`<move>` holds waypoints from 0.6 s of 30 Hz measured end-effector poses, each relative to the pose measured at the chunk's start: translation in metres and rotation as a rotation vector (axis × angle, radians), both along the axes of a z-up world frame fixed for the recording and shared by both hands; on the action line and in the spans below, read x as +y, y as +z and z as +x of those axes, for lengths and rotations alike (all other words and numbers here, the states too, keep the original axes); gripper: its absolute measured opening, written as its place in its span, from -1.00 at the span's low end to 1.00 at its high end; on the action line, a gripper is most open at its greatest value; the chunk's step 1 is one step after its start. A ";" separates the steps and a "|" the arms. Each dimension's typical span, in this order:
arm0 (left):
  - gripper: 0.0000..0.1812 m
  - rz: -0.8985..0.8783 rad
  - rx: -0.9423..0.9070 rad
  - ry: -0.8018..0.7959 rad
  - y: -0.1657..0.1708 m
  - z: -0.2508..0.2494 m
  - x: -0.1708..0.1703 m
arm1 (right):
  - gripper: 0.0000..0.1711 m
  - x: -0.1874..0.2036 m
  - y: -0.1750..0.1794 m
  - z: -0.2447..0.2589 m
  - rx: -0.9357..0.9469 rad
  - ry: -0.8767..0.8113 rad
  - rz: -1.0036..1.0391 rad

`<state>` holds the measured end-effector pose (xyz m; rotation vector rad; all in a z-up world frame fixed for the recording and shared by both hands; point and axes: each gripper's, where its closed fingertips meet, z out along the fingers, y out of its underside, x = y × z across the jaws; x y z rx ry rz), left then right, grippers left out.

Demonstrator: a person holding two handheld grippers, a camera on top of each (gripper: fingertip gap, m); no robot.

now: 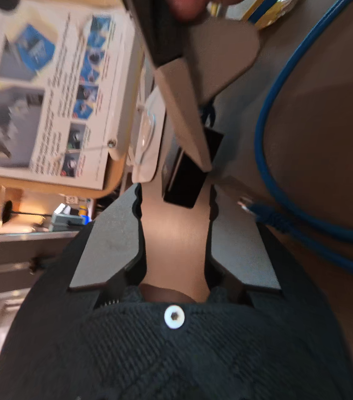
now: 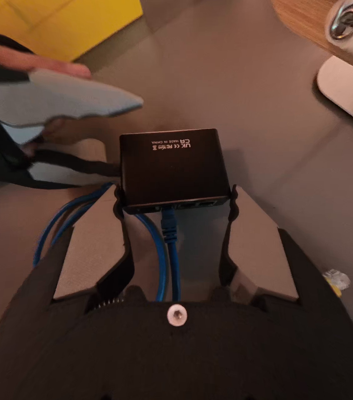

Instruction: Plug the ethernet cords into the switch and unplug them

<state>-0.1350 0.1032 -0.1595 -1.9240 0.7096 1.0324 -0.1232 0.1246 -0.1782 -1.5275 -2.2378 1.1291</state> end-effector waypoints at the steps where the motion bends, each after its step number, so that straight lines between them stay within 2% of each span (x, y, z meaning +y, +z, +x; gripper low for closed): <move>1: -0.37 0.012 0.041 -0.021 0.001 0.004 0.003 | 0.13 -0.005 0.003 0.002 0.001 0.021 -0.028; 3: -0.55 0.036 0.140 -0.035 0.005 0.006 0.008 | 0.13 -0.018 0.010 0.009 -0.003 0.086 -0.087; 5: -0.61 0.011 0.198 -0.077 0.002 0.012 0.011 | 0.13 -0.027 0.013 0.015 -0.001 0.140 -0.094; 8: -0.64 -0.002 0.262 -0.052 -0.001 0.006 0.014 | 0.13 -0.023 0.015 0.014 0.031 0.116 -0.026; 10: -0.64 0.015 0.328 -0.010 0.001 -0.004 0.015 | 0.12 -0.021 0.026 0.013 0.056 0.092 -0.073; 12: -0.64 0.060 0.263 -0.024 0.007 -0.002 0.017 | 0.11 -0.019 0.039 0.015 0.071 0.092 -0.148; 17: -0.64 0.182 0.239 -0.071 0.033 0.010 0.014 | -0.32 0.002 0.085 0.026 0.187 0.083 -0.379; 18: -0.64 0.196 0.243 -0.082 0.036 0.012 0.012 | -0.32 0.010 0.092 0.027 0.208 0.064 -0.411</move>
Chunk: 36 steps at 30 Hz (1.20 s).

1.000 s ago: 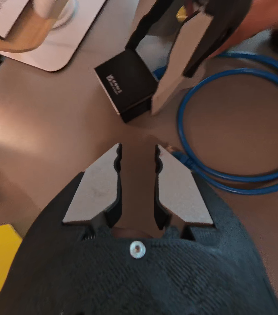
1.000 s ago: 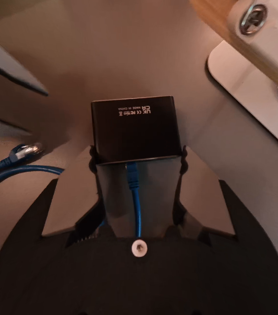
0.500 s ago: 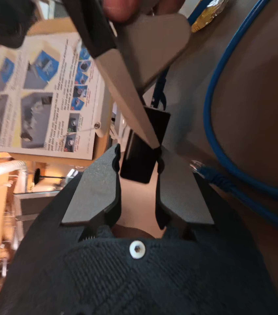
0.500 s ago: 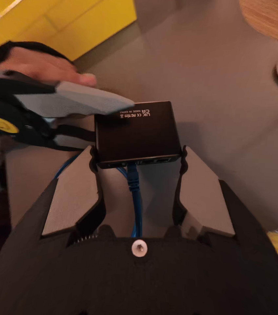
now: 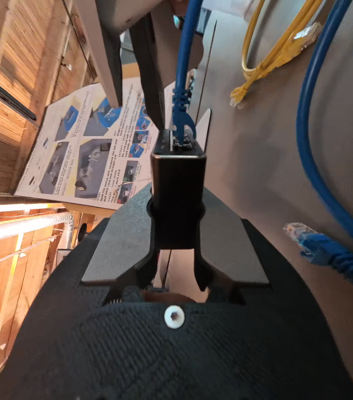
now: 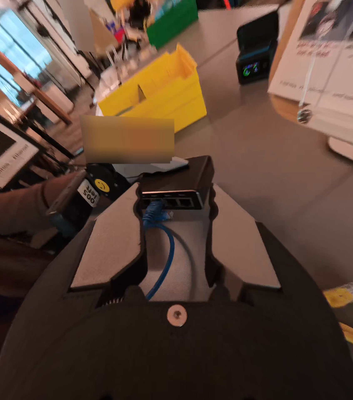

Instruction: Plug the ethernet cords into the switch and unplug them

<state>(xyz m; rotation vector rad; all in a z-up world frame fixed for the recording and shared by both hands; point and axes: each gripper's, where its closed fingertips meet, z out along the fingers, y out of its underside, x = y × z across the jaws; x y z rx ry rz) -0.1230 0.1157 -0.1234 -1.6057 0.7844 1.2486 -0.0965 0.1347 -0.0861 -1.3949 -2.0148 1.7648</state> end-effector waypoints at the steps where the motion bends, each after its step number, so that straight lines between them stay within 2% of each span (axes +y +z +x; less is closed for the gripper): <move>1: -0.64 0.013 -0.002 -0.010 0.003 0.001 -0.001 | -0.30 0.010 0.005 0.001 0.012 -0.024 -0.025; 4: -0.64 0.073 -0.045 -0.045 0.014 0.006 -0.004 | -0.31 0.036 0.006 -0.001 0.032 -0.105 -0.032; 6: -0.64 0.113 -0.086 -0.077 0.023 0.011 -0.007 | -0.28 0.040 -0.002 -0.001 0.019 -0.104 0.006; 9: -0.64 0.132 -0.161 -0.146 0.027 0.020 -0.011 | -0.22 0.026 -0.010 0.002 0.026 -0.034 0.078; 12: -0.64 0.139 -0.187 -0.152 0.028 0.020 -0.012 | -0.24 0.004 -0.018 0.005 0.005 0.044 0.117; 16: -0.64 0.132 -0.250 -0.181 0.026 0.023 -0.011 | -0.75 -0.029 -0.019 0.018 0.008 0.208 0.079; 19: -0.64 0.115 -0.259 -0.177 0.023 0.021 -0.011 | -0.70 -0.028 -0.024 0.014 0.028 0.182 0.153; 21: -0.64 0.116 -0.260 -0.178 0.024 0.023 -0.010 | -0.55 -0.025 -0.025 0.013 0.032 0.167 0.185; 26: -0.64 0.099 -0.303 -0.201 0.025 0.027 -0.013 | -0.46 -0.004 -0.022 0.009 0.119 0.096 0.267; 32: -0.64 0.084 -0.457 -0.329 0.026 0.044 -0.016 | -0.40 -0.017 -0.025 0.016 0.226 0.180 0.361; 36: -0.64 0.066 -0.524 -0.404 0.025 0.057 -0.017 | -0.37 -0.024 -0.041 0.019 0.265 0.205 0.557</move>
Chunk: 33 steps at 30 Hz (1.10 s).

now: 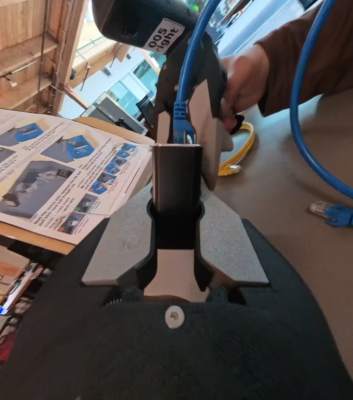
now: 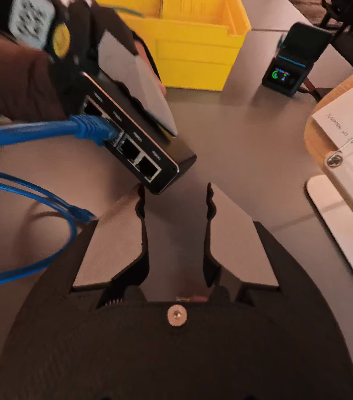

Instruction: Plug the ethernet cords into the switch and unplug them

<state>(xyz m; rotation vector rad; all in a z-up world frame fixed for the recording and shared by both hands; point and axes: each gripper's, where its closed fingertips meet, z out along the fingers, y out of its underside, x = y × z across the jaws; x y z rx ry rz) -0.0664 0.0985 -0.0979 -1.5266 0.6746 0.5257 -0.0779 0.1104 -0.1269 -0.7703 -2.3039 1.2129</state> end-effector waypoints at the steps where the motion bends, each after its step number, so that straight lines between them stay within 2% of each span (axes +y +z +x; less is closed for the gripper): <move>1: -0.64 -0.017 -0.019 -0.026 -0.002 0.004 0.000 | -0.38 0.000 -0.004 -0.002 0.021 -0.011 0.048; 3: -0.64 -0.050 -0.053 -0.051 -0.007 0.006 -0.001 | -0.41 -0.004 -0.009 0.001 0.037 0.009 0.106; 5: -0.64 -0.069 -0.079 -0.051 -0.011 0.003 -0.001 | -0.72 -0.009 -0.013 0.005 0.040 0.037 0.150; 9: -0.63 -0.107 -0.098 -0.034 -0.019 0.000 0.001 | -0.77 -0.005 -0.019 0.001 0.059 0.005 0.234; 17: -0.62 -0.116 0.035 0.087 -0.031 -0.010 0.010 | -0.74 0.003 -0.029 -0.008 0.073 -0.058 0.317; 22: -0.63 -0.077 0.192 0.162 -0.026 -0.018 0.014 | -0.66 0.006 -0.022 -0.006 0.022 -0.077 0.235; 25: -0.63 -0.093 0.203 0.170 -0.028 -0.023 0.011 | -0.51 0.024 -0.010 -0.004 0.033 -0.127 0.209; 29: -0.63 -0.126 0.310 0.201 -0.038 -0.033 0.010 | -0.59 0.063 0.004 -0.005 0.061 -0.267 0.185; 33: -0.63 -0.081 0.402 0.263 -0.031 -0.040 0.013 | -0.74 0.145 -0.003 -0.015 -0.053 -0.716 0.089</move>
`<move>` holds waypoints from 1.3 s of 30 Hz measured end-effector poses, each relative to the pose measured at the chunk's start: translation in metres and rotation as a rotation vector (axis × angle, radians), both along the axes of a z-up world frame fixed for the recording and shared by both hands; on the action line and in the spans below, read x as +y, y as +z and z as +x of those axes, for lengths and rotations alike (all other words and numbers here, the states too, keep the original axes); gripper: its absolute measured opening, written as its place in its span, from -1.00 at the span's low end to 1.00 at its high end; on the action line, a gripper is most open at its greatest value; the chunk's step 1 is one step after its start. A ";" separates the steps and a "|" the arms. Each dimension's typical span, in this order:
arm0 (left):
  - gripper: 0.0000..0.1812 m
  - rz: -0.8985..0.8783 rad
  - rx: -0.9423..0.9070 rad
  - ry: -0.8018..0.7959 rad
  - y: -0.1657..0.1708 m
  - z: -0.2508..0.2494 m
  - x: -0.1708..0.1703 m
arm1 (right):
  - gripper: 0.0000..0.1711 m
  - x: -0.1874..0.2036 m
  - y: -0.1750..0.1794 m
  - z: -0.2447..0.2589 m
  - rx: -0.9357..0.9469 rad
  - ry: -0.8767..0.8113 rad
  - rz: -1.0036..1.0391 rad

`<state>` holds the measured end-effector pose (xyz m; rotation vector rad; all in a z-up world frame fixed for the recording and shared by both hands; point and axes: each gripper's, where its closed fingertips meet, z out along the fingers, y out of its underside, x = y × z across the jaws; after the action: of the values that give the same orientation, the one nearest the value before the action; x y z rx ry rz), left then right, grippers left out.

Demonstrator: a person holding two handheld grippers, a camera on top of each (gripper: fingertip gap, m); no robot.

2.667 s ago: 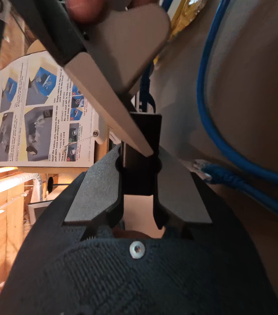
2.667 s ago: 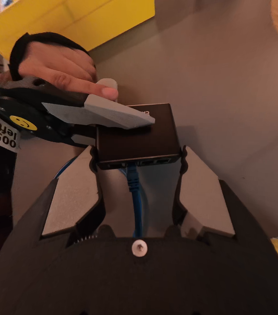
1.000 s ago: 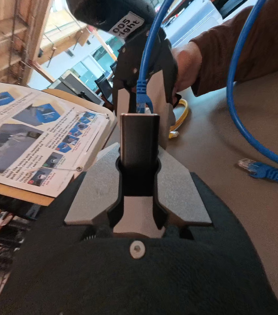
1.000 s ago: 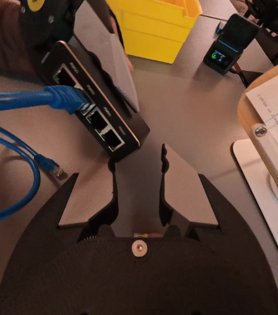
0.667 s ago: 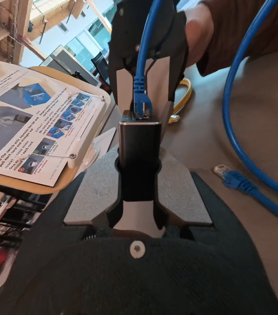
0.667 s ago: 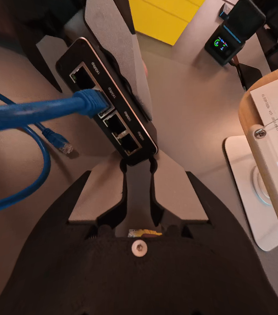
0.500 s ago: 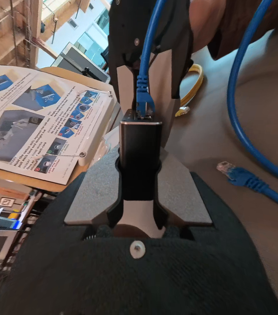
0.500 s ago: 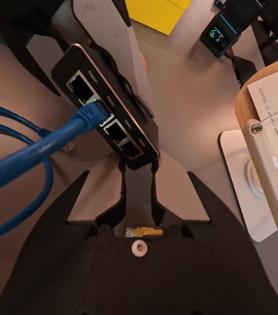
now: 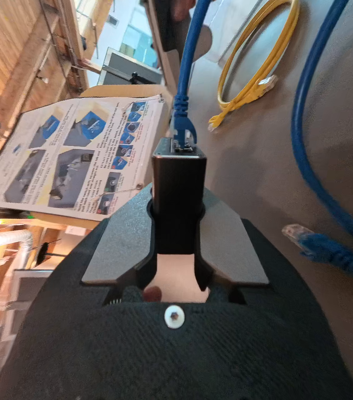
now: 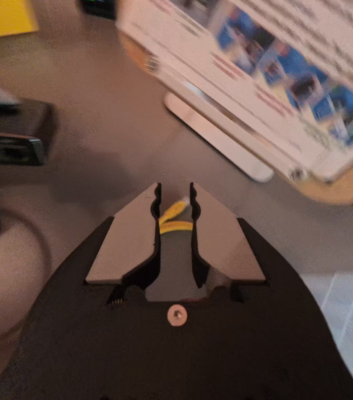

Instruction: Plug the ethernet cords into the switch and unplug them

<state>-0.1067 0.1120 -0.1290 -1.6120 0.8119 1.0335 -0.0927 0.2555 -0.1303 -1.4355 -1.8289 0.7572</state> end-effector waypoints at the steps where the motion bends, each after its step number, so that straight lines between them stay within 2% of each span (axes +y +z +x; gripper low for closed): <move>1: -0.63 0.008 0.024 0.012 0.001 -0.002 0.000 | -0.71 0.010 -0.007 0.002 -0.037 -0.068 -0.091; 4: -0.63 0.031 0.040 0.030 0.005 -0.007 0.000 | -0.65 0.006 -0.014 0.005 -0.088 -0.069 -0.343; 6: -0.63 0.039 0.042 0.048 0.007 -0.012 0.000 | -0.63 -0.002 -0.016 0.007 -0.106 -0.044 -0.393; 10: -0.63 0.058 0.057 0.060 0.009 -0.017 0.000 | -0.73 0.005 -0.038 0.008 -0.193 -0.119 -0.279; 15: -0.63 0.081 0.070 0.064 0.013 -0.016 0.000 | -0.69 -0.004 -0.063 0.007 -0.292 -0.119 -0.255; 18: -0.63 0.092 0.075 0.061 0.014 -0.015 0.000 | -0.75 0.008 -0.074 0.003 -0.299 -0.155 -0.142; 23: -0.63 0.093 0.089 0.054 0.013 -0.014 0.001 | -0.80 -0.013 -0.073 0.000 -0.300 -0.038 -0.103; 26: -0.63 0.096 0.096 0.060 0.014 -0.015 0.000 | -0.82 -0.033 -0.061 -0.005 -0.251 0.043 -0.165; 30: -0.63 0.119 0.115 0.086 0.019 -0.020 -0.001 | -0.85 -0.055 -0.022 -0.010 -0.078 0.161 -0.247; 34: -0.63 0.148 0.101 0.093 0.025 -0.021 -0.003 | -0.87 -0.060 0.015 -0.009 0.085 0.204 -0.279; 39: -0.63 0.166 0.115 0.103 0.028 -0.022 -0.004 | -0.88 -0.074 0.036 -0.002 0.177 0.311 -0.265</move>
<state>-0.1286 0.1081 -0.1008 -1.4766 0.7047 1.2437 -0.0946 0.1811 -0.0945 -1.2050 -1.8867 1.2817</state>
